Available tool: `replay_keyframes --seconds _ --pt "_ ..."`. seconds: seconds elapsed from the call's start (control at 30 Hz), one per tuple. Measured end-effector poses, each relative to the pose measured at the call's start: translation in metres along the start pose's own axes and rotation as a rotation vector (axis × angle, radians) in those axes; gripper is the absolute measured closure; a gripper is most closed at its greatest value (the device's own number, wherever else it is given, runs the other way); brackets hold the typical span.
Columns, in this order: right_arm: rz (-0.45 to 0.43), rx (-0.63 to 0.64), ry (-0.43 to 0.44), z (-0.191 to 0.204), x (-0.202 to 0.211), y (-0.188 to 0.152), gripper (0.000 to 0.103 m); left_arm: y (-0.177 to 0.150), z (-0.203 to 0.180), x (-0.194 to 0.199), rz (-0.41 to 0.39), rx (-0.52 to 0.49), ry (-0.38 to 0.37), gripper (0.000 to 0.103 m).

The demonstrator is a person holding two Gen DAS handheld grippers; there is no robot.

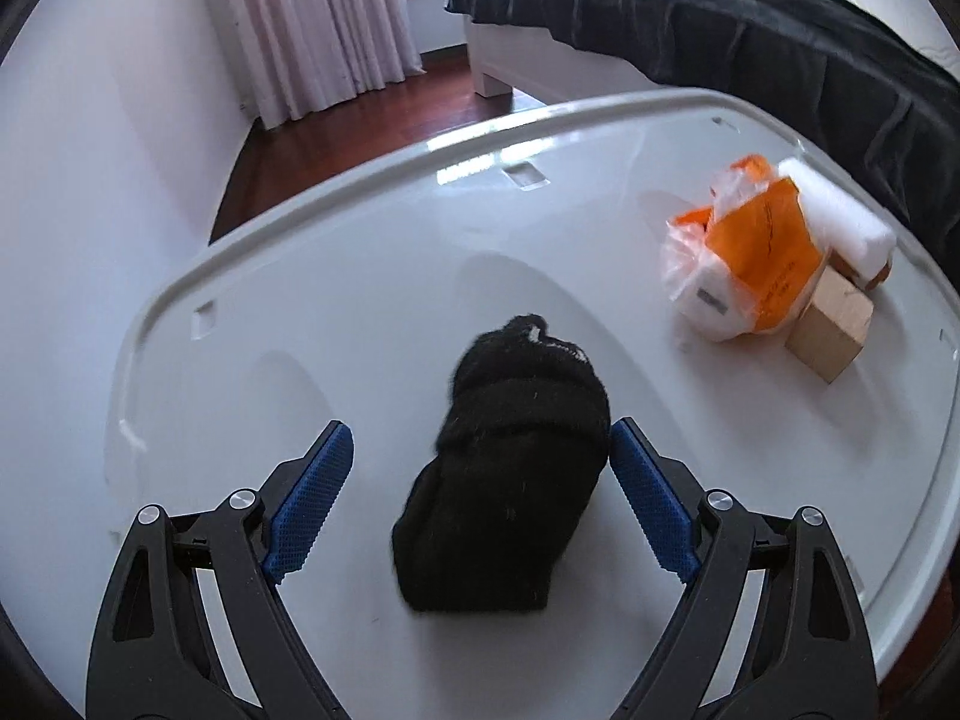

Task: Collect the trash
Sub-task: 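Grasp the light blue cup with right tool while left tool grasps the black sock, then carry the cup and sock over the bin and open both tools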

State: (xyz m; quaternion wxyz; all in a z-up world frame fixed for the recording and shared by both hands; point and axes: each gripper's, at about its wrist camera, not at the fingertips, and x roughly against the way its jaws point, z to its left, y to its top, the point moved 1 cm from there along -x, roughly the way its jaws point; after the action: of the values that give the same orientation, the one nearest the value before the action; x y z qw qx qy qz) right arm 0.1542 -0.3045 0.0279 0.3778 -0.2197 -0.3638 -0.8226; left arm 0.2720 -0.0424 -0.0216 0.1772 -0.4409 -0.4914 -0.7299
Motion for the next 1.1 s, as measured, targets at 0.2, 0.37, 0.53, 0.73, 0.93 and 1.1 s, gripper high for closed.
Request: replay_keyframes --seconds 0.2,0.37,0.53,0.73,0.93,1.1 --pt "0.011 0.004 -0.012 0.003 -0.009 -0.001 0.092 -0.005 0.007 -0.012 -0.006 0.115 0.01 0.033" --pt "0.002 0.002 -0.02 0.004 -0.009 0.0 0.092 -0.011 0.003 -0.003 0.001 0.162 0.077 0.058" --pt "-0.004 0.017 -0.03 0.006 -0.009 0.0 0.092 -0.022 -0.012 0.022 0.027 0.181 0.118 0.059" --pt "-0.009 0.038 -0.031 0.012 -0.006 -0.005 0.092 -0.041 -0.038 0.076 0.003 0.209 0.125 0.059" --pt "0.0 0.067 -0.018 0.014 -0.002 -0.016 0.092 -0.07 -0.063 0.125 0.0 0.257 0.101 0.058" --pt "0.013 0.121 0.02 0.022 0.015 -0.037 0.092 -0.11 -0.084 0.16 0.0 0.306 0.073 0.058"
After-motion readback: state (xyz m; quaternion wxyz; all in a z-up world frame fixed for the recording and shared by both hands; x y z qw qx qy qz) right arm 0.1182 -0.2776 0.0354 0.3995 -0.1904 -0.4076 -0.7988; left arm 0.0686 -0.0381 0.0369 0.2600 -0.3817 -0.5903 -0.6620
